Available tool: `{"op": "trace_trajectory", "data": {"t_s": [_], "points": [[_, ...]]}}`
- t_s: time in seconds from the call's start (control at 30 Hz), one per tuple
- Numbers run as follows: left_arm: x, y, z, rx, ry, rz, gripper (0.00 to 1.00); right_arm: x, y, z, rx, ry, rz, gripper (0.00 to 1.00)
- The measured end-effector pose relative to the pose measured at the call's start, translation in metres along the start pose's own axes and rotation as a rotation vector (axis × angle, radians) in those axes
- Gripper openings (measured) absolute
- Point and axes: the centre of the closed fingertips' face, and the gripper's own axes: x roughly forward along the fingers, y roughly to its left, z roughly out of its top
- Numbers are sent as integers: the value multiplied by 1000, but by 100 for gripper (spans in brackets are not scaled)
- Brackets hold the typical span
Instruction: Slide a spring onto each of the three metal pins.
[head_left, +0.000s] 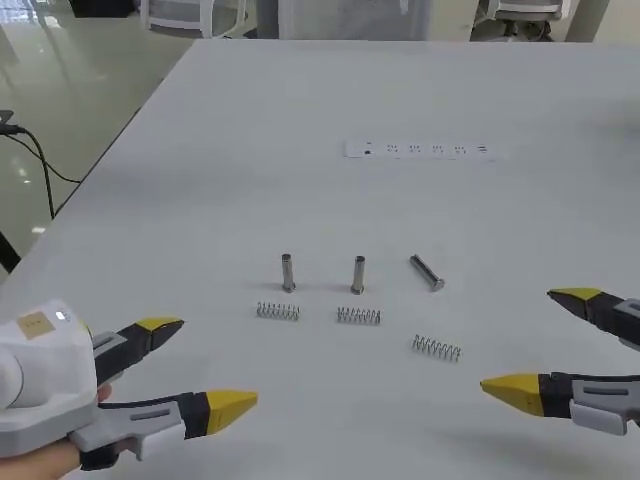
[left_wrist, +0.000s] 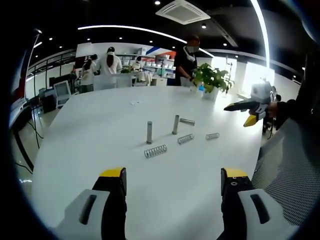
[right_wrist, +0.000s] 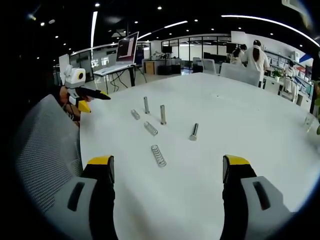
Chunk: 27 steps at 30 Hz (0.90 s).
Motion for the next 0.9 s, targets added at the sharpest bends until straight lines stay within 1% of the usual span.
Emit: {"op": "trace_trajectory", "data": {"t_s": [0.6, 0.9], "points": [[1, -2, 2, -2, -10, 1, 76, -1, -3, 0, 1, 3, -4, 91], [0, -3, 5, 0, -21, 1, 76, 2, -6, 4, -5, 3, -3, 90]]}}
